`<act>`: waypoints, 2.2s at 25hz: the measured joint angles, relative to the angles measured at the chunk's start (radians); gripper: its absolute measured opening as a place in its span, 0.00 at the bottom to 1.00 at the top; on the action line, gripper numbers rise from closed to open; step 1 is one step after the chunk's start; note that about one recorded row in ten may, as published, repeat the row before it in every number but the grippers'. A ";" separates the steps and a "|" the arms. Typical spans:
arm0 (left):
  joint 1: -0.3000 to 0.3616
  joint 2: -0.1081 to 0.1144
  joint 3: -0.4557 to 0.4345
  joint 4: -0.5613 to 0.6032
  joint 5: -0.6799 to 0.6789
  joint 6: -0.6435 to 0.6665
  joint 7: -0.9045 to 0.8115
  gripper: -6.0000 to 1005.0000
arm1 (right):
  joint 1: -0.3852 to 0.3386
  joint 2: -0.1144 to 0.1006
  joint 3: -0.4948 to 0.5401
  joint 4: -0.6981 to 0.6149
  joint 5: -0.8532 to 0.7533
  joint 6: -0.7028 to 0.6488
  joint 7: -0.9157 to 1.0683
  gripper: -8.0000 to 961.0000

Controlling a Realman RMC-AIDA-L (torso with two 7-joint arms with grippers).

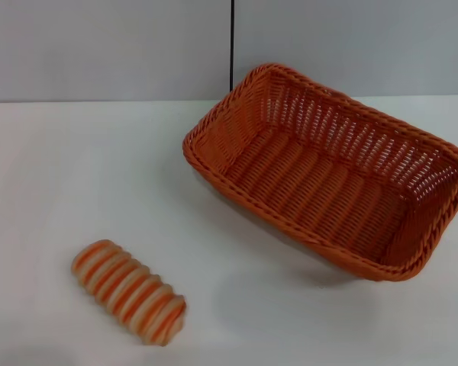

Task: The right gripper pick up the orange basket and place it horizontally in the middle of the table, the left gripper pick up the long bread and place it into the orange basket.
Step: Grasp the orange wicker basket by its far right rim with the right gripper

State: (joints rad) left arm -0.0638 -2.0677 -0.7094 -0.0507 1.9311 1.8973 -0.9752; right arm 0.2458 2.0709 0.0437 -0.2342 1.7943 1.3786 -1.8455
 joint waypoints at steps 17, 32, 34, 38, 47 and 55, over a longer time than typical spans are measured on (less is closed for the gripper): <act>-0.060 -0.003 0.009 -0.015 0.006 -0.018 0.096 0.04 | 0.011 -0.021 -0.046 -0.086 -0.083 -0.015 0.000 0.10; -0.077 -0.004 0.013 -0.039 0.019 -0.034 0.107 0.46 | 0.057 -0.193 -0.405 -0.448 -0.227 0.115 0.516 0.40; -0.078 -0.004 0.013 -0.040 0.020 -0.041 0.103 0.56 | 0.078 -0.229 -0.430 -0.516 -0.288 0.140 0.623 0.49; -0.078 -0.003 0.023 -0.040 0.020 -0.057 0.097 0.75 | 0.140 -0.279 -0.466 -0.651 -0.468 0.199 0.756 0.66; -0.073 0.000 0.074 -0.041 0.020 -0.052 0.093 0.80 | 0.293 -0.296 -0.624 -0.829 -0.891 0.347 0.825 0.80; -0.069 -0.001 0.088 -0.041 0.020 -0.060 0.072 0.82 | 0.397 -0.267 -0.693 -0.770 -1.033 0.332 0.813 0.80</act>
State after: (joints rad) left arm -0.1333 -2.0685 -0.6215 -0.0917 1.9511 1.8377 -0.9027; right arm 0.6423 1.8042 -0.6493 -1.0047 0.7617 1.7109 -1.0327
